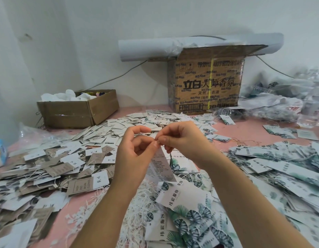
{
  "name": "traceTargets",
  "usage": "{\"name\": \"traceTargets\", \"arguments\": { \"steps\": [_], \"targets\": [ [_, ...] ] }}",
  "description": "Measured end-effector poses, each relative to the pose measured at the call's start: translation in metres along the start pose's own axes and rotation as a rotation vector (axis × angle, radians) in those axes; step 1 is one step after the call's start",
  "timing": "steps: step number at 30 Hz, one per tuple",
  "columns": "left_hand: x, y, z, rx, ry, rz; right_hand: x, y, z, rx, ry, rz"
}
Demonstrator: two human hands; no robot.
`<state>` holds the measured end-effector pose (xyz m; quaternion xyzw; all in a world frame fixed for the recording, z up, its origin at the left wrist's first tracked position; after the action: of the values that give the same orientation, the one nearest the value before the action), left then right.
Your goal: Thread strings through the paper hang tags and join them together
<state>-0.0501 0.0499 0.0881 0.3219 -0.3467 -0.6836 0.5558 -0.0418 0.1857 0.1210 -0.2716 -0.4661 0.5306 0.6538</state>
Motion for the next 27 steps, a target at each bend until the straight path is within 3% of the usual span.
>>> {"name": "traceTargets", "arguments": {
  "steps": [13,18,27],
  "targets": [
    [0.006,-0.005,0.003,0.068,0.088,-0.041,-0.004,0.002,0.0,-0.017,-0.059,0.107],
    [0.004,-0.012,0.001,0.103,0.122,0.074,-0.004,0.002,0.0,-0.046,-0.07,0.058],
    [-0.001,-0.02,-0.004,0.086,0.017,0.395,-0.007,-0.006,-0.001,-0.012,-0.038,0.153]
  ]
}}
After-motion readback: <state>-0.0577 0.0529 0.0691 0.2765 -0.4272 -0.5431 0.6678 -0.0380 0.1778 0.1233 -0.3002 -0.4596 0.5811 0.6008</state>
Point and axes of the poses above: each hand's wrist, its own z-axis towards the middle knuckle, its own x-axis out of the back of the hand, y = z × x, the point moved 2 cm from there along z, towards the middle knuckle, and after that the axes turned 3 degrees about -z, right-handed, at the moved point
